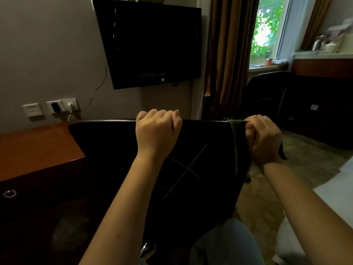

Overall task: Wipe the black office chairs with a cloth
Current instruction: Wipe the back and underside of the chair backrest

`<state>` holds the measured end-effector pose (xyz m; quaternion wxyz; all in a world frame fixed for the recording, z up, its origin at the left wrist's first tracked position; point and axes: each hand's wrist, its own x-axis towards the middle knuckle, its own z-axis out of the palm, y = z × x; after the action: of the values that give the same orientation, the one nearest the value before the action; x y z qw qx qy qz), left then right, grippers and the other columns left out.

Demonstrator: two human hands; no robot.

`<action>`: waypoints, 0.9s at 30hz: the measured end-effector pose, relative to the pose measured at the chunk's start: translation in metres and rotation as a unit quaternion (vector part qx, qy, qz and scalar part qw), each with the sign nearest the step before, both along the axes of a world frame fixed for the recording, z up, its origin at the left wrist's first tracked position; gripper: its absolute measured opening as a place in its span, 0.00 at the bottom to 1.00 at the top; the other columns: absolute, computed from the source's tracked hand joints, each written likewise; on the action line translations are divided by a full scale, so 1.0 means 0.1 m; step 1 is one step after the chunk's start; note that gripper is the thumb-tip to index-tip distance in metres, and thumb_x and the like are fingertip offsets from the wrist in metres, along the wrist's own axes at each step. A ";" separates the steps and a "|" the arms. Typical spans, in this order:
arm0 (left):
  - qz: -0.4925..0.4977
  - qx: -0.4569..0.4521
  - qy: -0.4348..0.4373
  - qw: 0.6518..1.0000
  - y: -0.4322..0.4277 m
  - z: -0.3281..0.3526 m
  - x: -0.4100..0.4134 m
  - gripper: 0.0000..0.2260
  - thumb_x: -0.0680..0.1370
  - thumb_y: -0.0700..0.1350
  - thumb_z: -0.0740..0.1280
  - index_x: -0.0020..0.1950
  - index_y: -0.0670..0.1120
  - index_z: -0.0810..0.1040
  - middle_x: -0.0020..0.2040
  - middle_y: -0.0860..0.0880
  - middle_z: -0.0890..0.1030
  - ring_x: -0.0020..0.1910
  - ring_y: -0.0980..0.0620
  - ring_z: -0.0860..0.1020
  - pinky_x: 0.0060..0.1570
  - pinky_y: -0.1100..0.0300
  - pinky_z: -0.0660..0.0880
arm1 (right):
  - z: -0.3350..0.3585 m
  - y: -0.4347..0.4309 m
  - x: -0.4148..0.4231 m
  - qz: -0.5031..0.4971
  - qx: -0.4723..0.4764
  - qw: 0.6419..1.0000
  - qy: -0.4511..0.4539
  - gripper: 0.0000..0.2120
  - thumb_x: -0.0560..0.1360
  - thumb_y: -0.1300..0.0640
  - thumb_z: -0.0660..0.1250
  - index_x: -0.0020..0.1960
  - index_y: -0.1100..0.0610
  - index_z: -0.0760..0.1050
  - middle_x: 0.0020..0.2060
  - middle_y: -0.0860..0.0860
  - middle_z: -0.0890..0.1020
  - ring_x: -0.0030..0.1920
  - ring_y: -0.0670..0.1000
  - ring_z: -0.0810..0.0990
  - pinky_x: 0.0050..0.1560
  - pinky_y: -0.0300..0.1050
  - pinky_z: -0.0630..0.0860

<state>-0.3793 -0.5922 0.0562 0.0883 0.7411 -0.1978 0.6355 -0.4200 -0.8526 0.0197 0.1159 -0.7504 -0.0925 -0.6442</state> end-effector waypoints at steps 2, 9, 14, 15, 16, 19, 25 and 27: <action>-0.006 0.001 0.002 1.000 -0.04 0.00 -0.02 0.22 0.82 0.47 0.53 0.30 0.47 0.74 0.28 0.51 0.77 0.29 0.49 0.76 0.37 0.55 0.66 | -0.04 -0.06 0.02 0.008 0.022 1.000 0.003 0.26 0.83 0.51 0.47 0.40 0.64 0.75 0.34 0.58 0.76 0.35 0.58 0.75 0.36 0.50 0.69; 0.006 -0.014 0.027 1.000 0.03 0.00 -0.07 0.21 0.82 0.47 0.54 0.31 0.47 0.74 0.30 0.50 0.79 0.31 0.48 0.77 0.40 0.54 0.65 | -0.09 -0.42 -0.19 -0.082 -0.019 0.996 0.033 0.25 0.84 0.52 0.50 0.42 0.66 0.77 0.32 0.61 0.78 0.30 0.62 0.77 0.30 0.48 0.69; 0.014 -0.031 0.039 0.999 0.09 0.00 -0.08 0.20 0.82 0.46 0.54 0.31 0.47 0.75 0.30 0.50 0.79 0.31 0.48 0.76 0.41 0.54 0.62 | -0.15 -0.50 -0.67 -0.094 0.048 0.985 0.139 0.16 0.81 0.54 0.60 0.36 0.60 0.71 0.25 0.48 0.65 0.22 0.49 0.62 0.28 0.33 0.53; 0.014 -0.035 0.041 0.998 0.08 0.00 -0.08 0.20 0.81 0.46 0.55 0.31 0.47 0.74 0.29 0.50 0.78 0.31 0.48 0.76 0.41 0.55 0.62 | -0.18 -0.45 -0.73 -0.096 0.053 0.981 0.163 0.13 0.80 0.56 0.64 0.39 0.61 0.72 0.25 0.49 0.67 0.23 0.48 0.63 0.28 0.33 0.53; 0.013 -0.040 0.042 0.998 0.07 0.01 -0.09 0.20 0.81 0.46 0.55 0.30 0.46 0.74 0.29 0.50 0.78 0.30 0.48 0.75 0.41 0.55 0.61 | -0.19 -0.39 -0.77 -0.096 0.056 0.977 0.180 0.09 0.78 0.58 0.67 0.42 0.62 0.73 0.26 0.50 0.70 0.24 0.49 0.65 0.27 0.33 0.55; 0.007 -0.052 0.047 0.997 0.10 0.02 -0.11 0.21 0.81 0.45 0.55 0.30 0.46 0.74 0.28 0.49 0.77 0.30 0.48 0.75 0.41 0.56 0.60 | -0.15 -0.18 -0.80 -0.030 0.094 0.980 0.170 0.07 0.76 0.60 0.69 0.45 0.63 0.74 0.30 0.53 0.76 0.26 0.47 0.71 0.25 0.34 0.65; -0.003 -0.035 0.088 0.995 0.16 0.04 -0.15 0.20 0.81 0.48 0.53 0.33 0.46 0.74 0.31 0.49 0.78 0.33 0.47 0.76 0.42 0.55 0.61 | -0.04 0.51 -0.54 0.094 0.200 0.975 0.023 0.06 0.77 0.61 0.69 0.46 0.64 0.75 0.37 0.50 0.76 0.38 0.42 0.73 0.41 0.25 0.68; -0.005 -0.034 0.088 0.996 0.18 0.04 -0.15 0.19 0.81 0.48 0.53 0.32 0.47 0.73 0.31 0.50 0.78 0.33 0.47 0.75 0.42 0.55 0.60 | -0.15 0.69 -0.41 0.090 0.137 0.986 -0.009 0.05 0.76 0.64 0.69 0.48 0.65 0.76 0.43 0.54 0.77 0.44 0.48 0.75 0.52 0.29 0.68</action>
<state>-0.3938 -0.5743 0.0604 0.1338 0.7895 -0.1712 0.5740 -0.4607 -0.7837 0.0044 0.2742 -0.7100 -0.0711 -0.6448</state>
